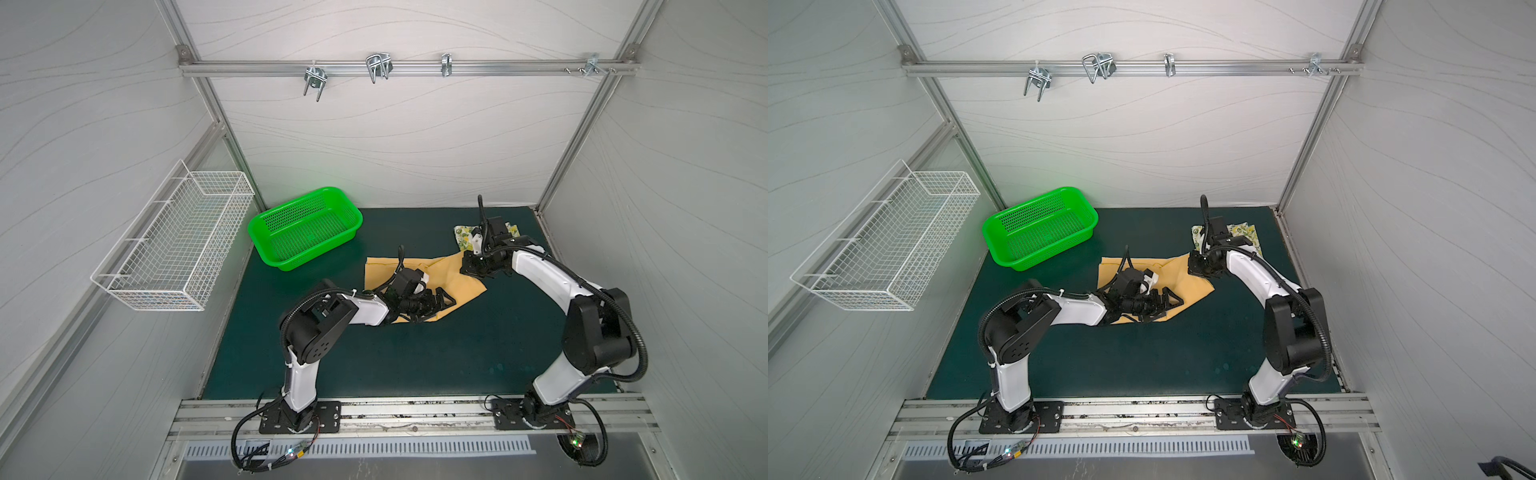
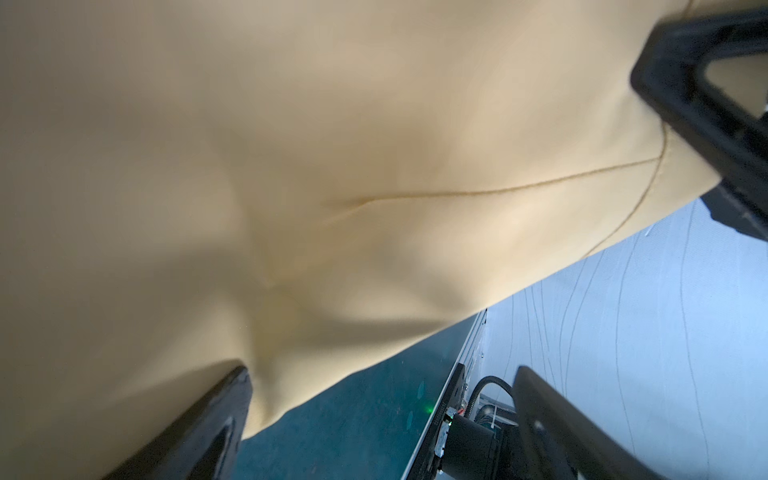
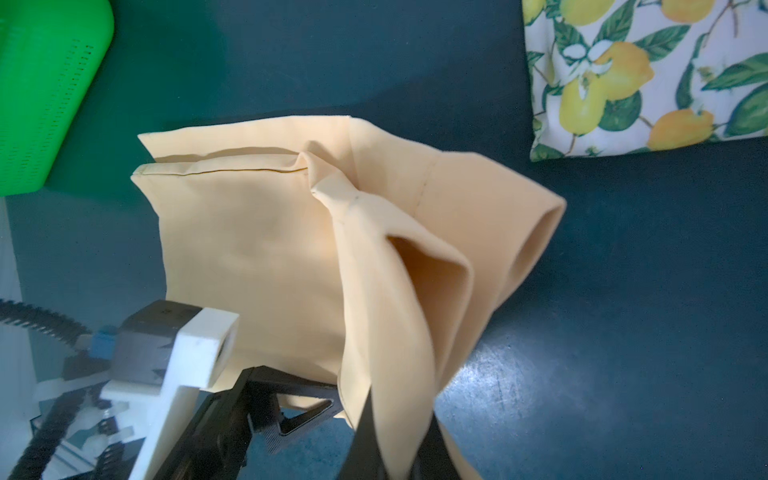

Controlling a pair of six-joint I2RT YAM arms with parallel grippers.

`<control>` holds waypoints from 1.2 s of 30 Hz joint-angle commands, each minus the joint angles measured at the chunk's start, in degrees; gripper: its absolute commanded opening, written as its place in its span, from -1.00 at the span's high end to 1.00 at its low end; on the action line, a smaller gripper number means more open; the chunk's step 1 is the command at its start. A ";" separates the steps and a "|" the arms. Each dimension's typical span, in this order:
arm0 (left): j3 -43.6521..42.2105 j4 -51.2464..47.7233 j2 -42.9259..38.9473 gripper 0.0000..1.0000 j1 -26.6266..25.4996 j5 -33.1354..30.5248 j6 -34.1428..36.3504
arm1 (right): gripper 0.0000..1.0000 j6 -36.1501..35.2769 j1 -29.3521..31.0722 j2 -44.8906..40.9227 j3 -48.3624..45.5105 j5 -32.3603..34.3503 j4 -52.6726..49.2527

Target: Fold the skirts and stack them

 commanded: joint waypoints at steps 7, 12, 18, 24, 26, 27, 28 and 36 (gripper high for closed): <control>5.50 -7.11 -1.14 -0.97 2.85 1.99 2.85 | 1.00 3.90 -0.97 0.34 3.95 -14.88 -4.06; 7.43 -11.57 -3.31 -0.97 6.92 3.88 5.58 | 1.00 10.50 -3.67 -0.52 2.42 -25.66 -0.25; 6.77 -15.21 -6.61 -0.97 10.34 4.71 8.14 | 1.00 13.72 -4.88 -0.90 1.60 -28.68 2.45; 2.56 -22.94 -13.79 -0.97 15.59 2.50 13.39 | 1.00 13.00 -5.80 -0.26 1.43 -28.11 1.80; 0.82 -25.58 -15.93 -0.97 17.33 1.20 15.66 | 1.00 12.77 -6.10 -0.14 1.04 -27.88 1.84; -0.06 -26.24 -16.67 -0.97 18.08 0.66 16.44 | 1.00 12.78 -6.19 -0.09 0.91 -27.88 1.92; -1.01 -26.90 -17.42 -0.97 18.80 0.19 17.17 | 1.00 12.77 -6.33 0.03 0.81 -27.85 2.01; -5.76 -27.53 -17.97 -0.97 20.91 -1.63 19.81 | 1.00 13.34 -6.33 0.73 0.90 -27.73 2.39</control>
